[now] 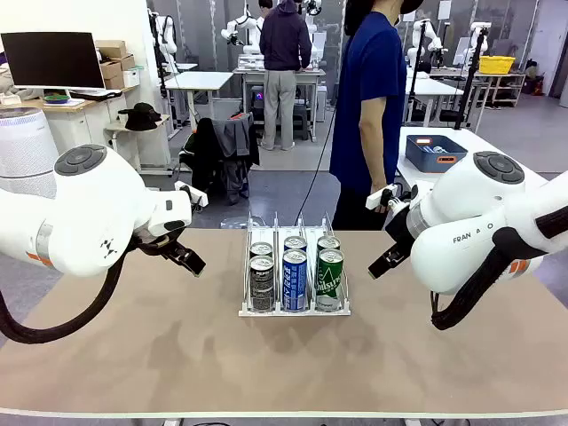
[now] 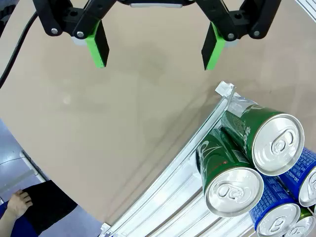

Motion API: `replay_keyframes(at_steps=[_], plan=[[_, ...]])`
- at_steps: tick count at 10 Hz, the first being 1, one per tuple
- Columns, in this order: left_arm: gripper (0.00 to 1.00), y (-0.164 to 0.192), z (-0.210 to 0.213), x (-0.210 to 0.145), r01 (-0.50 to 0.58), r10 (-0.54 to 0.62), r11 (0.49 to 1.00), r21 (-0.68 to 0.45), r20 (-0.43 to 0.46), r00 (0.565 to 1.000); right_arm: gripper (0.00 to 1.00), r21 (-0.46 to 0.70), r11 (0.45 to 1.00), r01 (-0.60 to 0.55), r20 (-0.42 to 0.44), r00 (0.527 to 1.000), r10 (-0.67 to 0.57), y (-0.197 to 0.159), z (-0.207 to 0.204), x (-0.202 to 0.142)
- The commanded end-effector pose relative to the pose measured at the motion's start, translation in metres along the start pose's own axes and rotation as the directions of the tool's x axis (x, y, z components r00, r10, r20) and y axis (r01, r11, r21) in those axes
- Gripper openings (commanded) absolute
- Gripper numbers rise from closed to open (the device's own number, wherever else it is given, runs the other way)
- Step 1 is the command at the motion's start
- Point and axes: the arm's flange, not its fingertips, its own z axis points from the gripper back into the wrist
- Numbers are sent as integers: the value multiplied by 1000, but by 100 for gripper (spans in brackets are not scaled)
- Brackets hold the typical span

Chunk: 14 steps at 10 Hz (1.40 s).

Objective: Fill the beverage cans into the dispenser.
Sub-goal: Pick up the Pepsi coke handed by the human.

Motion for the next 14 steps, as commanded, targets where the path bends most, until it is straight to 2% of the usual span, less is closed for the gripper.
replay_keyframes(at_steps=[1,14], plan=[[100,0,0,0,0,0,1000,0,0,1000,100,0,1000,0,0,1000,0,0,0,0],[100,0,0,0,0,0,1000,0,0,1000,100,0,1000,0,0,1000,0,0,0,0]])
